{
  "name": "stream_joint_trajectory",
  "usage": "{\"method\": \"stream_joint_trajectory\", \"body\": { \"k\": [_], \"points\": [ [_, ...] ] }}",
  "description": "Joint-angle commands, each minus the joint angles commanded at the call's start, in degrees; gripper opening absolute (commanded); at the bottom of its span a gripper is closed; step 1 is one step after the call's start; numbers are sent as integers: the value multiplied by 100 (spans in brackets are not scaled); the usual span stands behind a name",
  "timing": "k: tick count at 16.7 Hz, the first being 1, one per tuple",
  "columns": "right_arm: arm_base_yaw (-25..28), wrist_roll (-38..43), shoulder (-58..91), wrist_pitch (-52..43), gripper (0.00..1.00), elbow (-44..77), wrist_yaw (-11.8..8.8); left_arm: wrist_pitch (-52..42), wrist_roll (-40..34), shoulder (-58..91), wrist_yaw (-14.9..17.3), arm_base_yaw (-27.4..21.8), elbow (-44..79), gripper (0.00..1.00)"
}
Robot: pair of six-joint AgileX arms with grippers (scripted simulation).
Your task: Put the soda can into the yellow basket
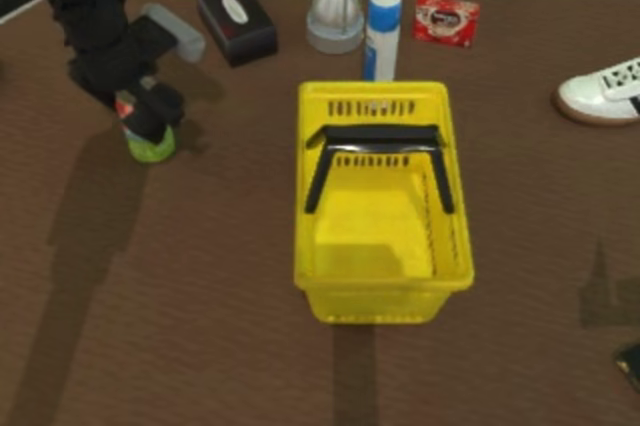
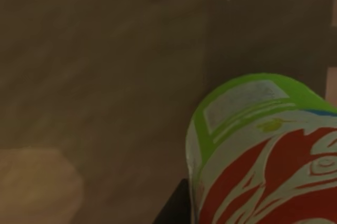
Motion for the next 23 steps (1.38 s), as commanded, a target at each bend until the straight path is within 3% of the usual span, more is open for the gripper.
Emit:
{"method": "stream_joint_trajectory", "body": {
  "k": [5, 14, 17, 20, 23],
  "points": [
    [0, 0, 0, 0, 100, 0, 0, 1929, -632, -234, 1365, -200, -644, 0],
    [0, 0, 0, 0, 100, 0, 0, 7335, -2376, -987, 4717, -642, -2580, 0],
    [0, 0, 0, 0, 100, 0, 0, 8863, -2891, -1317, 5704, -764, -3185, 0],
    [0, 0, 0, 0, 100, 0, 0, 9887, -3262, -1606, 6444, -853, -3630, 0],
    [0, 0, 0, 0, 100, 0, 0, 10367, -3448, -1782, 6826, -898, -3864, 0]
  ]
}}
